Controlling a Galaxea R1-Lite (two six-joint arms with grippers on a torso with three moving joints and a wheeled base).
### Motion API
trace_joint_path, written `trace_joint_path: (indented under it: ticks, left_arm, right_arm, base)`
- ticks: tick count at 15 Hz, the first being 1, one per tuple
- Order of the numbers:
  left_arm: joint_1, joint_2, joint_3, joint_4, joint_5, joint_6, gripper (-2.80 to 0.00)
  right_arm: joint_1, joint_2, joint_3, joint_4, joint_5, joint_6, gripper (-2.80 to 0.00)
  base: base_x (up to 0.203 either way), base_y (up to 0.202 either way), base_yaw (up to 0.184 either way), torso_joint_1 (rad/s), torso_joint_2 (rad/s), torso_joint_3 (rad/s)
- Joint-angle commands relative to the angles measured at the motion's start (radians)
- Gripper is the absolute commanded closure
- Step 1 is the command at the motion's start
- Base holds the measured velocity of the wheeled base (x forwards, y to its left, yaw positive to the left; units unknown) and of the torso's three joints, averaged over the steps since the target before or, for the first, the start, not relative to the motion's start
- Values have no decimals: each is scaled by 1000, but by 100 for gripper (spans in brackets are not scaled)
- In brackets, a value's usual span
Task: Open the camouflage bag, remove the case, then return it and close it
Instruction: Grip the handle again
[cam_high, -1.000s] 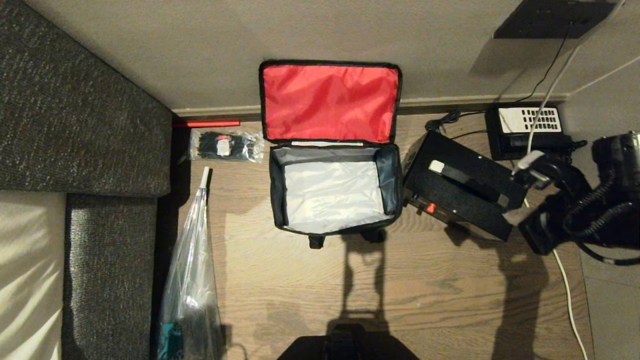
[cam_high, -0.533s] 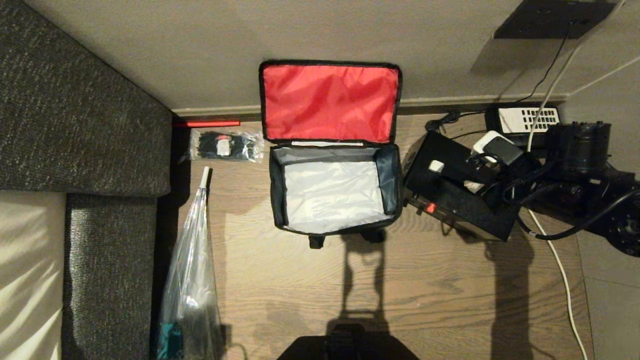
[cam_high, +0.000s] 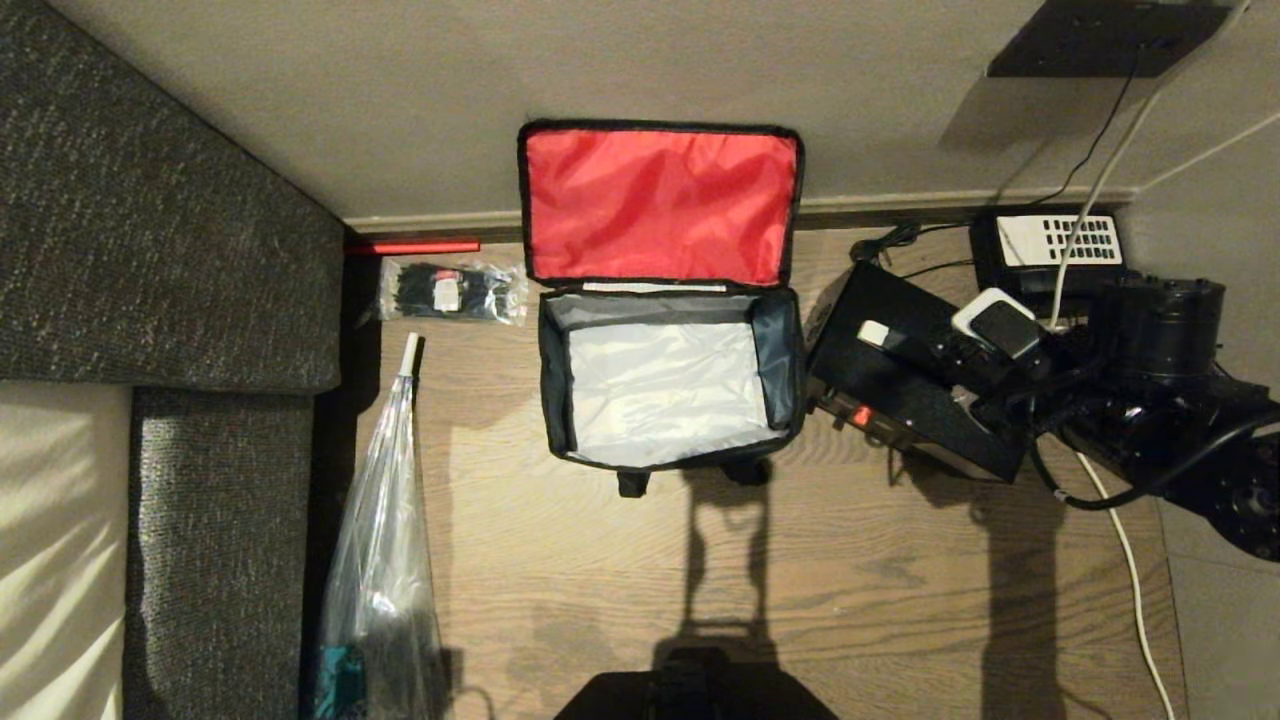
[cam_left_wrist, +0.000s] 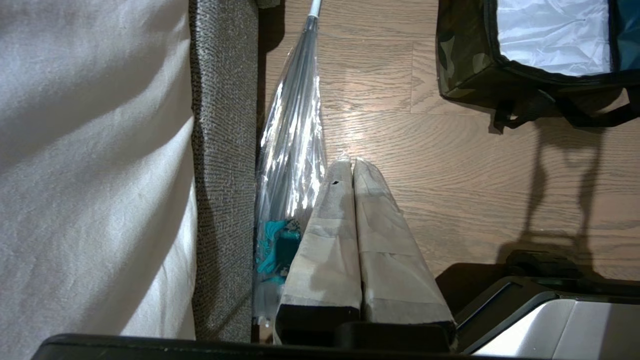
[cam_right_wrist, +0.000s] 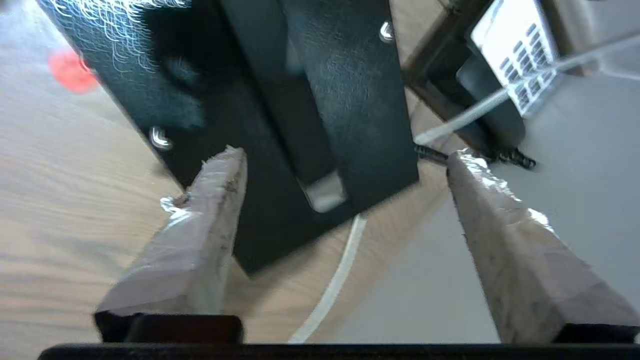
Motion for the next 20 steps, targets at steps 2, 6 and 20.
trace_joint_path:
  ticks: [2, 6, 20]
  left_arm:
    - [0, 0, 3, -1, 0, 0, 0]
    - [0, 0, 3, -1, 0, 0, 0]
    - [0, 0, 3, -1, 0, 0, 0]
  right_arm:
    - [28, 19, 55, -4, -85, -30, -280]
    - [134, 91, 101, -121, -389, -48, -280]
    - [182, 346, 28, -666, -466, -321, -280]
  base:
    - [0, 0, 0, 0, 0, 0]
    - [0, 0, 0, 0, 0, 0]
    - [0, 0, 0, 0, 0, 0]
